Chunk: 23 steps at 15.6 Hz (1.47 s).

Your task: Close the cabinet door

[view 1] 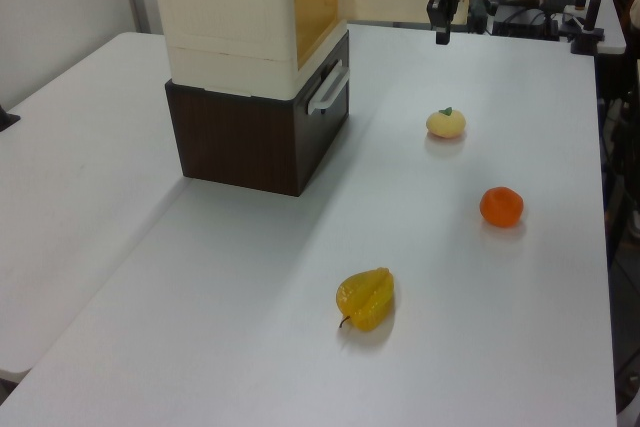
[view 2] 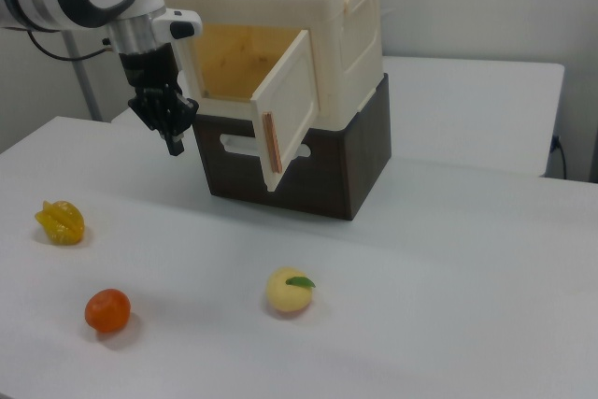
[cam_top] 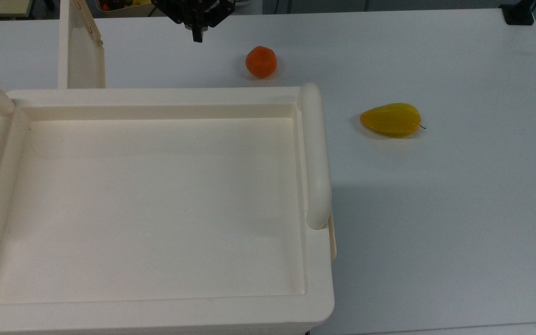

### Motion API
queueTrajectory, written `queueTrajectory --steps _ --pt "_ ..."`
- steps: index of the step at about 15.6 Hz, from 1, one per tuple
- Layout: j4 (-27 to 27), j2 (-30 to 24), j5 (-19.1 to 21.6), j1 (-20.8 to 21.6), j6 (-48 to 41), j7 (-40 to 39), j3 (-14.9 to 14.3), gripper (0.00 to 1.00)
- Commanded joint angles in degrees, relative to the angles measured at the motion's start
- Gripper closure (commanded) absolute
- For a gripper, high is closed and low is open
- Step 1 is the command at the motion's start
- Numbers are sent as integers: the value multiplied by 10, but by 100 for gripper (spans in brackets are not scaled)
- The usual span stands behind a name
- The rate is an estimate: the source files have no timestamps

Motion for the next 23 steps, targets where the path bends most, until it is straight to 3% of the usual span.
queueTrajectory --steps 1,9,17,23 --pt "11 -8 3 -10 16 -13 -2 100" --pt "111 -19 2 -34 10 -5 -9 100" --pt "134 -34 1 -112 50 -11 -9 100" --pt "129 -22 8 -118 93 -11 -65 100"
